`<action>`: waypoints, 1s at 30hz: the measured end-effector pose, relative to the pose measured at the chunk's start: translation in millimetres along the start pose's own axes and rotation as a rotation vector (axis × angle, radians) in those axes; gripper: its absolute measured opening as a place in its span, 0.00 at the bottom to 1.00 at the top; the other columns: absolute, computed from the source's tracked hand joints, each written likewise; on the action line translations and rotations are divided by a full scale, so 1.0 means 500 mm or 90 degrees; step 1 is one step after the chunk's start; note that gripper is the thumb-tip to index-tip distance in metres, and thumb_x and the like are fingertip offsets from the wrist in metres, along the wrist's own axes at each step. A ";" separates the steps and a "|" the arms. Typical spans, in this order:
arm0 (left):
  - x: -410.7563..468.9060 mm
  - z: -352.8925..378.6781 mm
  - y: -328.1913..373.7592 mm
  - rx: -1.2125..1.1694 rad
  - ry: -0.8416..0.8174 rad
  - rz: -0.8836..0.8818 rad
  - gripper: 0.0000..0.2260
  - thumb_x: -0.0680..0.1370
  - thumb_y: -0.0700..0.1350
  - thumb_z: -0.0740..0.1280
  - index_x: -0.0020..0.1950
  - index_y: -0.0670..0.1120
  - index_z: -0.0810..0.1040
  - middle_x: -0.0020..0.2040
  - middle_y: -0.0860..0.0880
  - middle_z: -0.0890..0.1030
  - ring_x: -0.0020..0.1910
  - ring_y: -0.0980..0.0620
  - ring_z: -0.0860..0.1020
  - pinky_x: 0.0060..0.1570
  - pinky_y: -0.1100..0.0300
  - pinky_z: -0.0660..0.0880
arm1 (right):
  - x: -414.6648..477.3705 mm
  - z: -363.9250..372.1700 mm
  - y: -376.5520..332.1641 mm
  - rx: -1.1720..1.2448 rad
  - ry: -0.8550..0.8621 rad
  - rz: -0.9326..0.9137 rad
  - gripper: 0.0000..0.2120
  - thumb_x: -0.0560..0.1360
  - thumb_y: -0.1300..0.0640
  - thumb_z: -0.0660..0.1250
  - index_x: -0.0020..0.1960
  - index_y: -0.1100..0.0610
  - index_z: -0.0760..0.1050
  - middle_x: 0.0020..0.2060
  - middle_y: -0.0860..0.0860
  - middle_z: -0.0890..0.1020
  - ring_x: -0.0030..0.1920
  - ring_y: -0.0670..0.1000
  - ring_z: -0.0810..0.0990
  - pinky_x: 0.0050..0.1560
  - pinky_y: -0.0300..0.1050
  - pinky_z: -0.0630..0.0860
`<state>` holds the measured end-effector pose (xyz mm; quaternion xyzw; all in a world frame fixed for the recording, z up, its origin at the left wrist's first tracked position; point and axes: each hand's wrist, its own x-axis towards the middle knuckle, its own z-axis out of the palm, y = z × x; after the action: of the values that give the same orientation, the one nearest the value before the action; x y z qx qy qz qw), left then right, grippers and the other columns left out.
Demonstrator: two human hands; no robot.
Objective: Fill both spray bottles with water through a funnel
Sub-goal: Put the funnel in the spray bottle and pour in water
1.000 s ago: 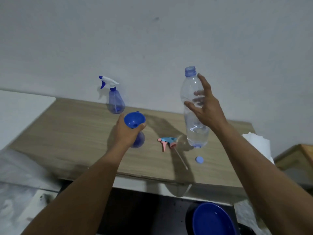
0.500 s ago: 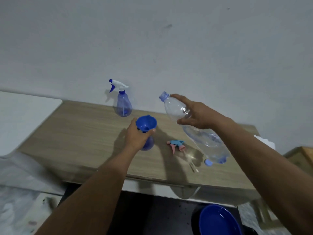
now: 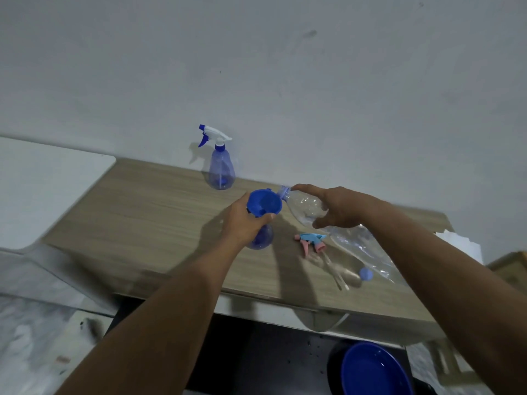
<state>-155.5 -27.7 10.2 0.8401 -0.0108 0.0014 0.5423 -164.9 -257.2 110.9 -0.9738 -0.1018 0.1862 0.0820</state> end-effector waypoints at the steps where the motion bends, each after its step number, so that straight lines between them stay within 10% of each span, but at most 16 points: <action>1: 0.000 -0.001 0.001 0.004 -0.003 0.003 0.21 0.67 0.48 0.79 0.59 0.56 0.79 0.47 0.56 0.84 0.47 0.54 0.82 0.51 0.55 0.79 | 0.000 -0.001 -0.004 -0.003 -0.005 0.002 0.45 0.75 0.53 0.73 0.76 0.29 0.47 0.50 0.53 0.80 0.52 0.55 0.79 0.58 0.52 0.76; 13: 0.012 -0.001 -0.009 0.036 -0.011 0.004 0.24 0.66 0.52 0.79 0.60 0.54 0.78 0.45 0.54 0.84 0.46 0.52 0.82 0.51 0.50 0.80 | 0.005 -0.011 -0.020 -0.033 -0.071 0.014 0.46 0.74 0.56 0.74 0.77 0.31 0.48 0.37 0.39 0.69 0.47 0.51 0.73 0.51 0.47 0.70; 30: 0.014 0.000 -0.014 0.024 -0.026 -0.006 0.26 0.64 0.55 0.78 0.60 0.56 0.78 0.47 0.55 0.84 0.47 0.53 0.83 0.52 0.48 0.81 | 0.022 -0.018 -0.006 -0.080 -0.069 0.012 0.46 0.73 0.55 0.75 0.77 0.31 0.49 0.52 0.49 0.77 0.51 0.53 0.76 0.51 0.47 0.72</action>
<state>-148.3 -24.8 3.8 0.8501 -0.0177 -0.0178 0.5260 -151.9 -252.7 116.1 -0.9663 -0.1085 0.2329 0.0134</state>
